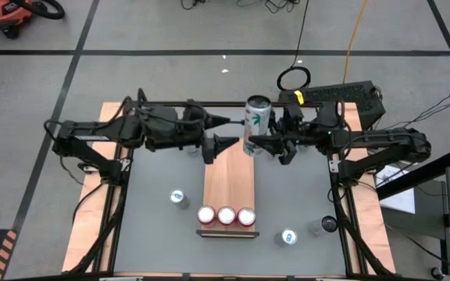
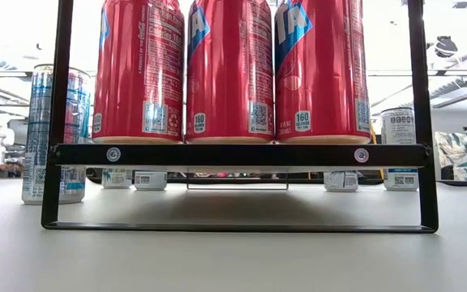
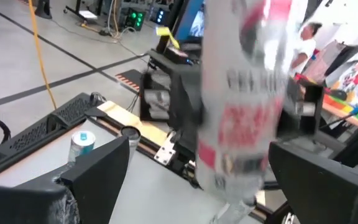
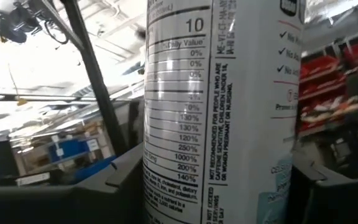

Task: Sort soda cans
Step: Put the bottom left white pink soda can on the shelf

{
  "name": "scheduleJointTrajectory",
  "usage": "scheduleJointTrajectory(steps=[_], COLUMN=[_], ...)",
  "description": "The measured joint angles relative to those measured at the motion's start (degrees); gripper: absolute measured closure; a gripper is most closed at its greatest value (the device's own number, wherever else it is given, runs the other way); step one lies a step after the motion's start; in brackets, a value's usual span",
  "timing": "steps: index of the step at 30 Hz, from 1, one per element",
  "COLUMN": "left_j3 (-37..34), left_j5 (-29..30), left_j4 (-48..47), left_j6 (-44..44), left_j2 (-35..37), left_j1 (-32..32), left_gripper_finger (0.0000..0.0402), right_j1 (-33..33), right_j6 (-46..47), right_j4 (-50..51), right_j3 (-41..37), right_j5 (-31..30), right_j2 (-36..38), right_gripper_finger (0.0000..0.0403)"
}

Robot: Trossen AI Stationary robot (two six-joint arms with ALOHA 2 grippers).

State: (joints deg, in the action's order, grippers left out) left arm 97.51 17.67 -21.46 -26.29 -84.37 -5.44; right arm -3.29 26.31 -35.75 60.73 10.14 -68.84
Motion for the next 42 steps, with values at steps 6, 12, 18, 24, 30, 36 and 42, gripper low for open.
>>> scheduleJointTrajectory(steps=[6, 12, 18, 24, 30, 36, 42], left_j3=[0.0, 0.0, 0.0, 0.0, 0.0, 0.0, 0.0], left_j5=[-1.3, -2.6, -3.0, -2.5, -2.5, -5.0, -5.8], left_j4=[0.2, 2.8, 8.4, 13.5, 14.0, 13.5, 13.1], left_j6=[3.0, 2.8, 3.3, 4.2, 4.2, 4.2, 4.6], left_j2=[-1.4, -3.4, -6.1, -8.0, -8.1, -8.1, -9.1], left_j1=[-1.4, -1.3, -1.2, -1.2, -0.6, 0.3, 0.6], left_gripper_finger=[0.0013, 0.0013, 0.0013, 0.0013, 0.0013, 0.0038, 0.0082], right_j1=[-1.2, -1.2, -1.2, -1.2, -1.2, -1.2, -1.2], right_j6=[-0.2, -1.8, -3.3, -3.5, -3.5, -3.5, -3.5], right_j4=[-0.9, -1.3, -1.7, -1.9, -1.9, -1.9, -1.6], right_j3=[0.0, 0.0, 0.0, 0.0, 0.0, 0.0, 0.0], right_j5=[0.1, -0.2, -1.4, -1.4, -1.4, -1.4, -1.4], right_j2=[0.0, 0.0, 0.0, 0.0, 0.0, 0.0, 0.0], right_gripper_finger=[0.0179, 0.0179, 0.0179, 0.0179, 0.0179, 0.0179, 0.0179])
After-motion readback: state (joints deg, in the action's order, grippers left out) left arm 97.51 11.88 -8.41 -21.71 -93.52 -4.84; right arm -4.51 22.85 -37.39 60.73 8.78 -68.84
